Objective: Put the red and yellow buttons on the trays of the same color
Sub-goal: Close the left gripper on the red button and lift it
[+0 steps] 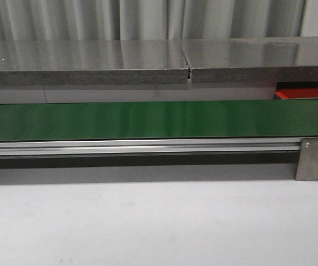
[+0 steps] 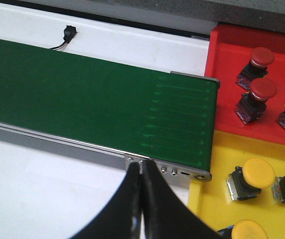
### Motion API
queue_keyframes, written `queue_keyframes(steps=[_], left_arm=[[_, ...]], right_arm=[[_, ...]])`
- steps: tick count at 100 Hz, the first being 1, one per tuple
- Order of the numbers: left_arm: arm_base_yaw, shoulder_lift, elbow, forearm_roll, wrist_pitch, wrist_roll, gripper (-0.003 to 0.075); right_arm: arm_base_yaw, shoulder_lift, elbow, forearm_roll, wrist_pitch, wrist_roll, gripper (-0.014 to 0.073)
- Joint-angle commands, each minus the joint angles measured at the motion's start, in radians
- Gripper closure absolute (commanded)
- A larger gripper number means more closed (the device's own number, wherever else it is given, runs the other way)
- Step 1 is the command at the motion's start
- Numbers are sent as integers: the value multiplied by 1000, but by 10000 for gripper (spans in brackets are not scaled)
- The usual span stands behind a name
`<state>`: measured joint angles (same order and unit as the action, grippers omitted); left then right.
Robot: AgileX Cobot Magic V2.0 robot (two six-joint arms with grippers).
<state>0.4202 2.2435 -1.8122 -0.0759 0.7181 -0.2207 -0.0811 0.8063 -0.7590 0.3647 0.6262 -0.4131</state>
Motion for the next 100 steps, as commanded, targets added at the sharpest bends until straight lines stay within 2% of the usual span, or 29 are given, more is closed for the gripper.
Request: queue_keyframes(steps=[1,14,26,62,100], left_arm=[[3,-63,-44,-11,-30,-9,347],[3,-63,-81,-11,9,-9,581],[3,-65,-123,-11,65,-9,741],[3,-177,-156,-11,193,28,739],[-32,-385,-85,-13,210,53,739]], right_arm=[[1,-9,-32,8,-55,-7,662],[1,-9,-32,8,-55,-7,662],[1,-9,-32,8,-55,-7,662],[1,-9,-32,8,-55,-7,662],[1,-9,-32,8,-55,-7,662]])
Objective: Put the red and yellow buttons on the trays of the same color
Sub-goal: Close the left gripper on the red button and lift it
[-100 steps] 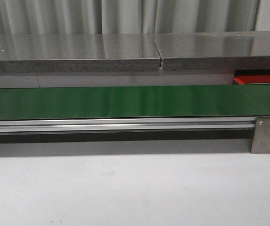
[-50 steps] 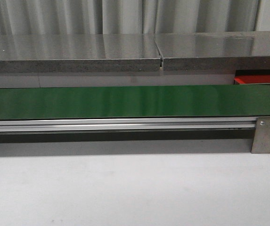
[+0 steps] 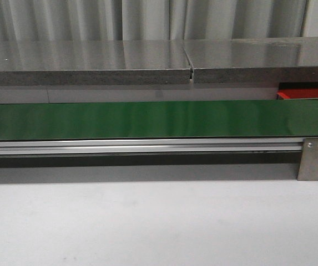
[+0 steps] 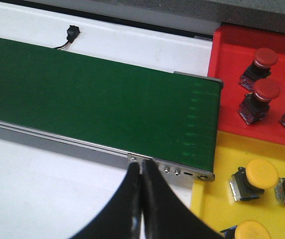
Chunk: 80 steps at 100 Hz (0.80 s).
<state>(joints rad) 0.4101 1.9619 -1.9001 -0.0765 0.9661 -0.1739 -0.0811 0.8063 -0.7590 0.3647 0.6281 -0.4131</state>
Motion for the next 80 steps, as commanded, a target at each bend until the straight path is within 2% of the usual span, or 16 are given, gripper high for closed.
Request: queue_keyframes(steps=[1,17,47,80], left_arm=[[-24,-111,11,-12,-38,6,739],[-71,-178,130,-13,-46,29,739],[-128,-215,364,-20,-141,30,739],[-128,-215,450,-40,-218,36,738]], right_arm=[[1,-9,-32,8,-57,-7,662],[1,-9,-32,8,-57,-7,662],[1,-9,-32,8,-57,-7,662],[1,-9,-32,8,-57,-7,662]])
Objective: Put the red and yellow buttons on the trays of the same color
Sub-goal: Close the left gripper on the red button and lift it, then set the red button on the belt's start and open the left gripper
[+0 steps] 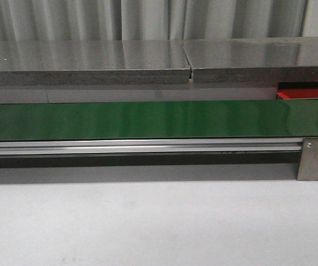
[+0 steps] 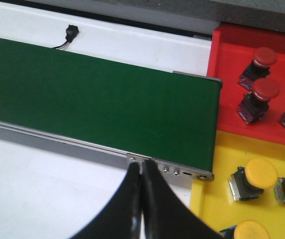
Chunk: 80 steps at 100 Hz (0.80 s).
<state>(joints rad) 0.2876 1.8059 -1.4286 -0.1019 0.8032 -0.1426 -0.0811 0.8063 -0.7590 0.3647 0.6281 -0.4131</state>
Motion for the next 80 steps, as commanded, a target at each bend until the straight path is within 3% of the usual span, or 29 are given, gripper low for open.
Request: queue_keyframes(steps=[1,16,27,37,52,61,80], left_arm=[[-5,-59,-21,-15,-56,5,738],[-5,-59,-21,-16,-56,17,727],[-5,-59,-21,-20,-50,18,650],[-5,-59,-21,-21,-45,23,514],[-5,-59,-21,-28,-39,24,210],[-5,-59,-21,-51,-39,27,107],[-5,-59,-51,-80,-24,61,89]], right_arm=[[1,-9,-32,8,-57,-7,662],[1,-9,-32,8,-57,-7,662],[1,-9,-32,8,-57,-7,662],[1,-9,-32,8,-57,-7,662],[1,-9,-32,8,-57,-7,662],[1,-9,-32,8,-57,-7,662],[1,-9,-32,8,-57,-7,662]])
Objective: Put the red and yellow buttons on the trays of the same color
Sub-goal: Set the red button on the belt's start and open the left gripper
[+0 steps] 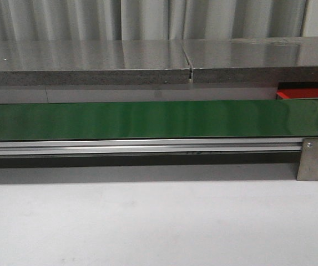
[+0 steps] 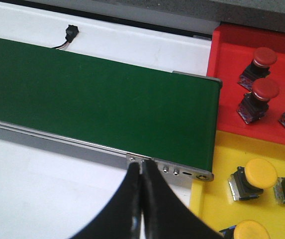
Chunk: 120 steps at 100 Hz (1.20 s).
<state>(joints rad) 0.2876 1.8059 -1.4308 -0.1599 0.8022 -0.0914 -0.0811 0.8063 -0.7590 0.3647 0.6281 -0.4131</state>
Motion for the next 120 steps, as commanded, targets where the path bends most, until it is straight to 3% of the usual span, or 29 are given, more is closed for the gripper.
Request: queue_keyframes(steps=[1,45,76,120], left_arm=[[-5,-59,-51,-23,-23,10,89],[24,-56,-180,41,-42,28,92],[129,37,-182,82,-76,28,92],[189,164,-196,92,-264,45,92]], right_arm=[[1,-9,-32,8,-57,-7,662],[1,-9,-32,8,-57,-7,662],[1,-9,-32,8,-57,-7,662],[1,-9,-32,8,-57,-7,662]])
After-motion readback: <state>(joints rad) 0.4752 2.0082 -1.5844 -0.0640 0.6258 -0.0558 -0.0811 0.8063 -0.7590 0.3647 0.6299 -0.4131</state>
